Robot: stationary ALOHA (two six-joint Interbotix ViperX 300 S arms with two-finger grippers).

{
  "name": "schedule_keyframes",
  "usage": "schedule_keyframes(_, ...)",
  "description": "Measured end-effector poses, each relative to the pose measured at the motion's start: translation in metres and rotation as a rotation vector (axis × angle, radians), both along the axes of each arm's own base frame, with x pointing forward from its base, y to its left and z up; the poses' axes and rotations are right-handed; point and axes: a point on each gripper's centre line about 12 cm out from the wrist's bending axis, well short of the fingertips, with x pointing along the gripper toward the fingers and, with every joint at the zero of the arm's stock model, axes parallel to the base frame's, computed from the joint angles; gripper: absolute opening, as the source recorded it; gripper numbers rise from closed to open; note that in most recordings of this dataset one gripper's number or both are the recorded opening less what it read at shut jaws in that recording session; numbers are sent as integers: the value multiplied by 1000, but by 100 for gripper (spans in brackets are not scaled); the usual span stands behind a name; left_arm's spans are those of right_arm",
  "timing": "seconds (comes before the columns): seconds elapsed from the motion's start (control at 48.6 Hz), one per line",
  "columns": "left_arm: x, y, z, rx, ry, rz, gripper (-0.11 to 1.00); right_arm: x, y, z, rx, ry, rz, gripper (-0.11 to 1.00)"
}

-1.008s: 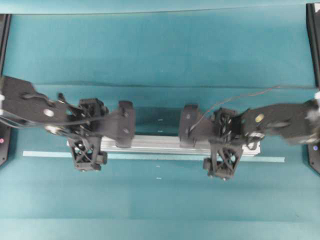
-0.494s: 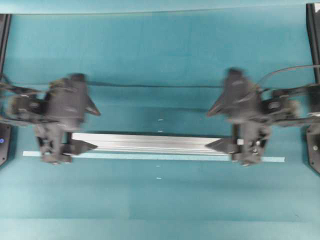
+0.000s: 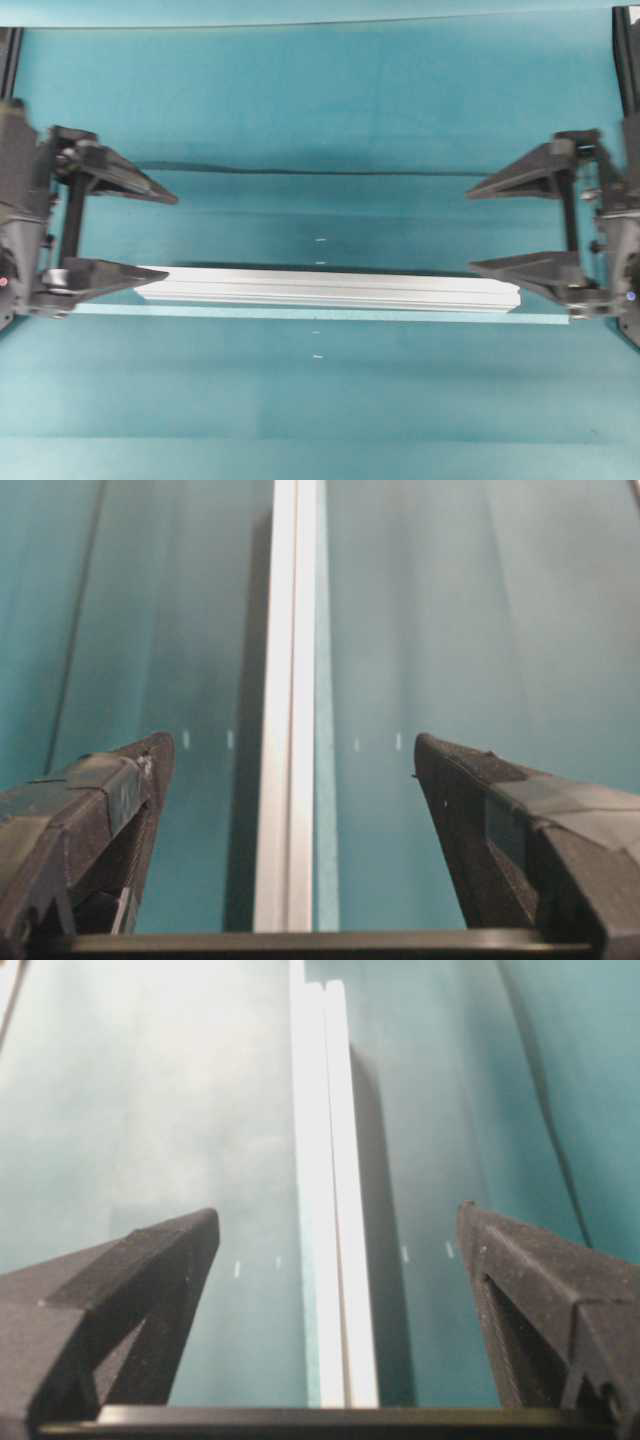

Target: Lift the metal rail with both hands and move it towards you.

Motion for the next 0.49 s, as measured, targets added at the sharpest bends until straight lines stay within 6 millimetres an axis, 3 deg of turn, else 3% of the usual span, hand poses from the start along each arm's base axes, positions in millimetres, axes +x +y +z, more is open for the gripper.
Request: schedule_keyframes(0.494, -20, 0, 13, 0, -74, -1, 94, -24, 0, 2, 4, -57, -1, 96)
